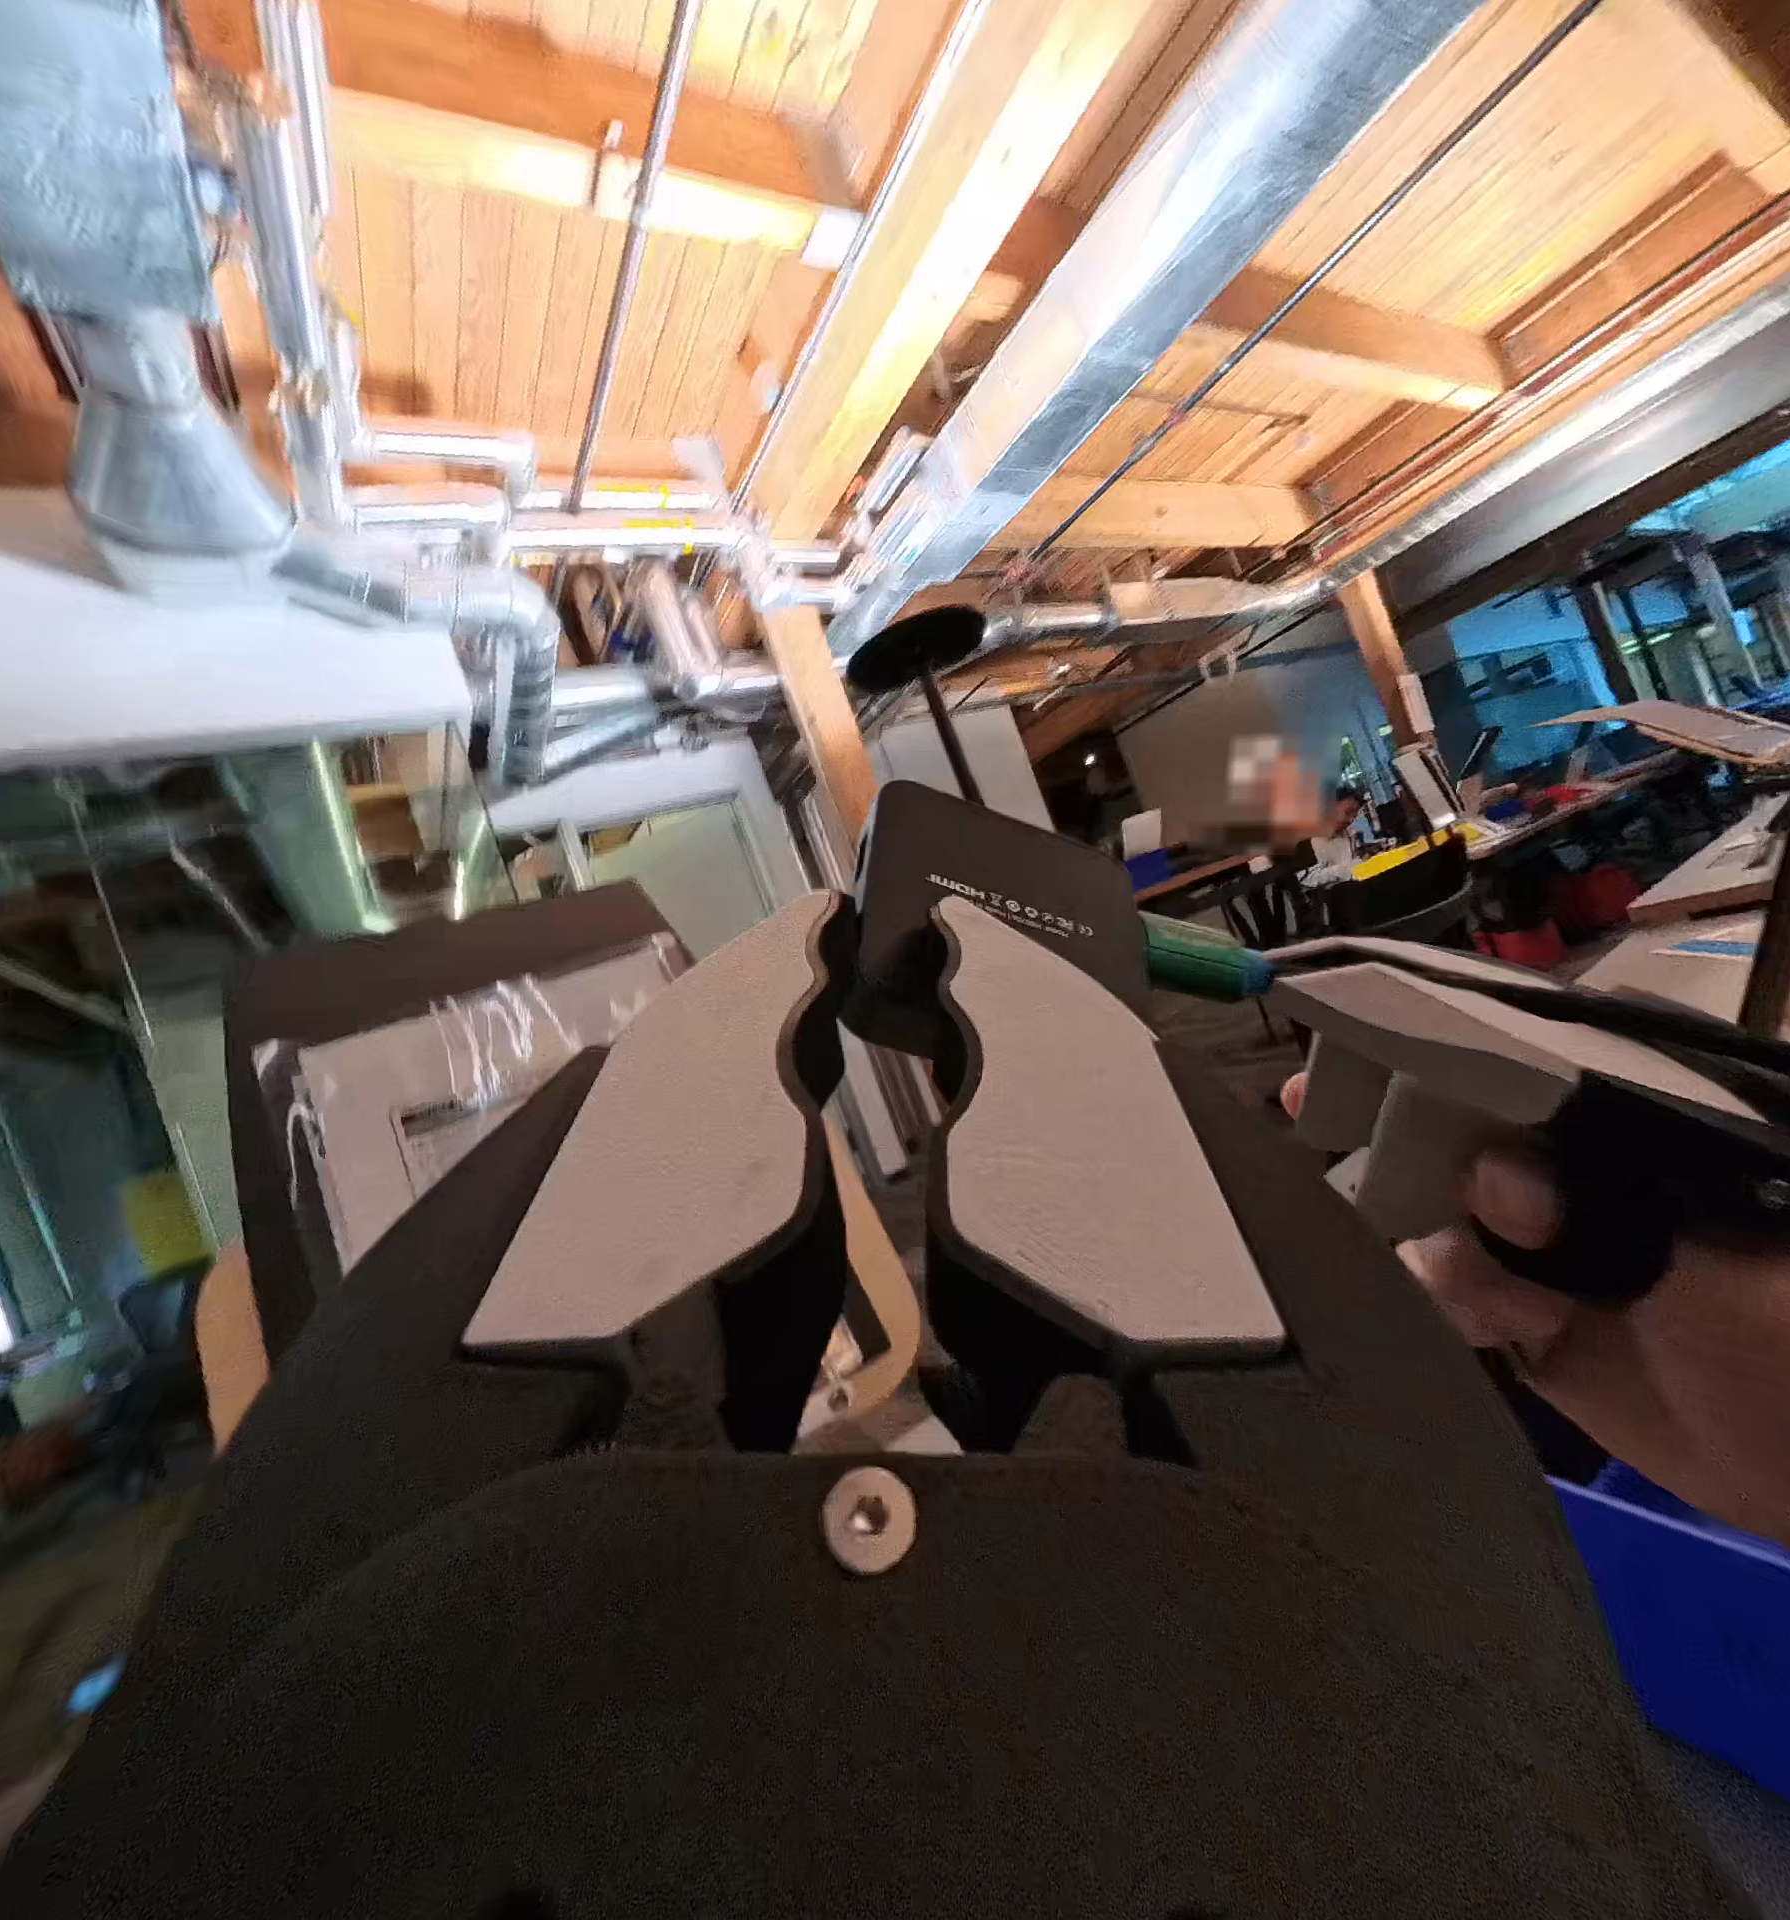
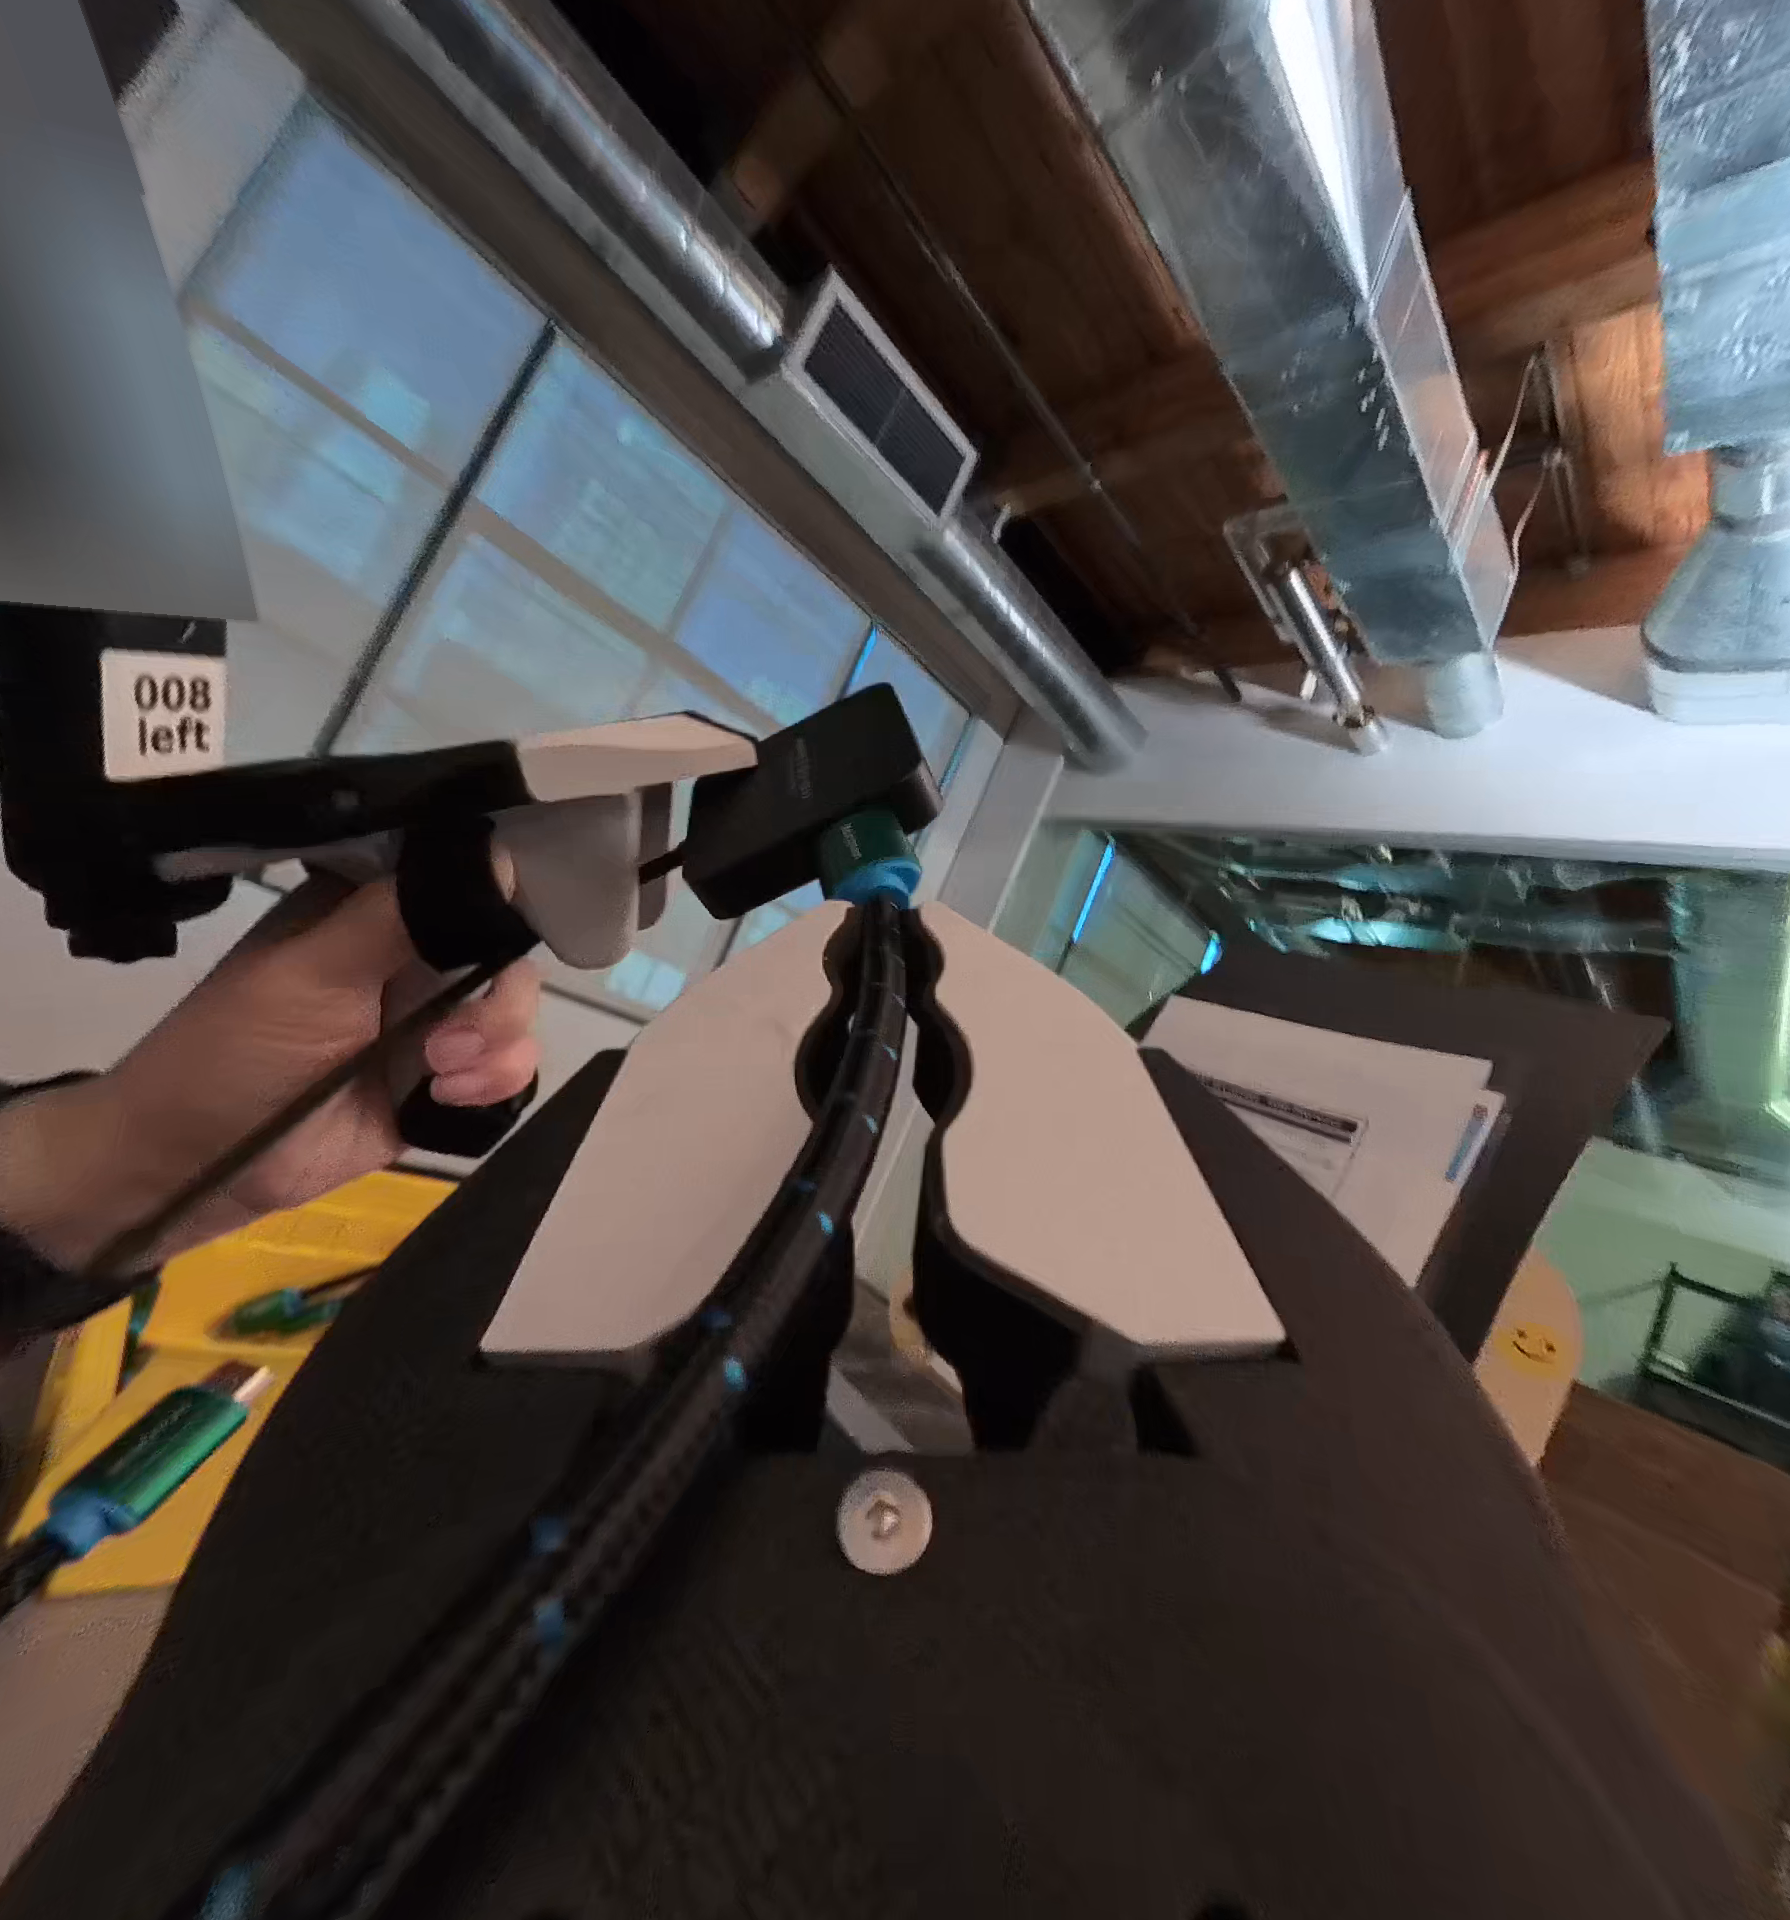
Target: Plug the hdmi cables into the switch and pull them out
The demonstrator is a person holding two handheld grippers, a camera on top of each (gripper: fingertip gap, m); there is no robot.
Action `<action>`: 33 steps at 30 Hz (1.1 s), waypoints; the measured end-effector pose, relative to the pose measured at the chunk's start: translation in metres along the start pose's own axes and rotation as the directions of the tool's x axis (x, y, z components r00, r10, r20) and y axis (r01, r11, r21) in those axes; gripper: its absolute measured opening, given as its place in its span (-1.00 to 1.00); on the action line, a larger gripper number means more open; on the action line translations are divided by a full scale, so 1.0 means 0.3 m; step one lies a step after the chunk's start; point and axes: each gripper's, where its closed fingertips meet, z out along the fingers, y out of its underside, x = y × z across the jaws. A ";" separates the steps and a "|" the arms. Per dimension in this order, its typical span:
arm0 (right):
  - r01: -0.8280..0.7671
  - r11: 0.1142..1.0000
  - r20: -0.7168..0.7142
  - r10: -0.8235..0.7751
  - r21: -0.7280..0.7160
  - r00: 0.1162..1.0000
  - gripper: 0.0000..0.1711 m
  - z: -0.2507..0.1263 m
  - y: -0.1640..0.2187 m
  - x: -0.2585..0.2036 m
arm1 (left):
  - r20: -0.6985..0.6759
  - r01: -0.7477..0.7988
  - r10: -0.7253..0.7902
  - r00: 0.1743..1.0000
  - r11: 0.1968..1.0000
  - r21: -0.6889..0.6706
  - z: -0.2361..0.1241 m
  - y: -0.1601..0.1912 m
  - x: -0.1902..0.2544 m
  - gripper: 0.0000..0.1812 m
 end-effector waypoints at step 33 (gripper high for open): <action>0.386 0.893 0.388 -0.279 -0.232 0.878 -0.90 -0.111 -0.028 -0.037 | -0.397 0.598 -0.911 0.111 0.380 -0.706 -0.043 0.110 0.247 -0.86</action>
